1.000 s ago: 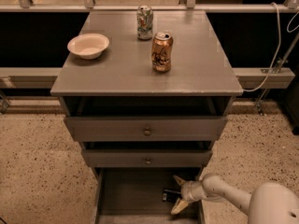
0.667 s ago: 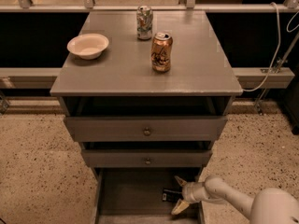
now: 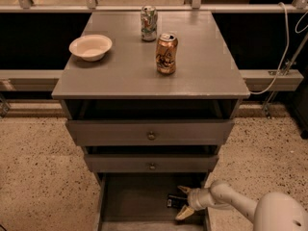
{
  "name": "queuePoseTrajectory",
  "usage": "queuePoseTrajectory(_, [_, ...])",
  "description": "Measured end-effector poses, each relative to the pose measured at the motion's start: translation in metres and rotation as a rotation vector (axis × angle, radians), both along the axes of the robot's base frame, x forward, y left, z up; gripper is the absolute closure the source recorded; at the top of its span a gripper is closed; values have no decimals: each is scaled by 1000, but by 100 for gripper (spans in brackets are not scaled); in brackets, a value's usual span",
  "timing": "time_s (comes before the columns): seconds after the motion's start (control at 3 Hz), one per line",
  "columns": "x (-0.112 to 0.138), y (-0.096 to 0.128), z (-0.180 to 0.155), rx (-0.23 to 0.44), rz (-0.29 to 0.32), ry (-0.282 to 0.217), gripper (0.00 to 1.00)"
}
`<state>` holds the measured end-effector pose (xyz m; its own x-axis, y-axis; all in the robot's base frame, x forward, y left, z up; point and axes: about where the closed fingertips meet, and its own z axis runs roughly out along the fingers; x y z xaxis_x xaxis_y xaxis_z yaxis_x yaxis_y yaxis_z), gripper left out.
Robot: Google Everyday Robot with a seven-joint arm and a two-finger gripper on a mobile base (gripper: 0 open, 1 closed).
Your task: Pick rxbar chocolate from bottom drawer and place on counter
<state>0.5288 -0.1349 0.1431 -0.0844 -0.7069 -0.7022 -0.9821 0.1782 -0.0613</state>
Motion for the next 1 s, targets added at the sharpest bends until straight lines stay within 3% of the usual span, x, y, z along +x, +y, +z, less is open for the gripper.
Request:
queuePoseTrajectory(0.67, [-4,-3,-9,9,-10,36,48])
queuePoseTrajectory(1.0, [-2,-7,-11,2,-22,37,46])
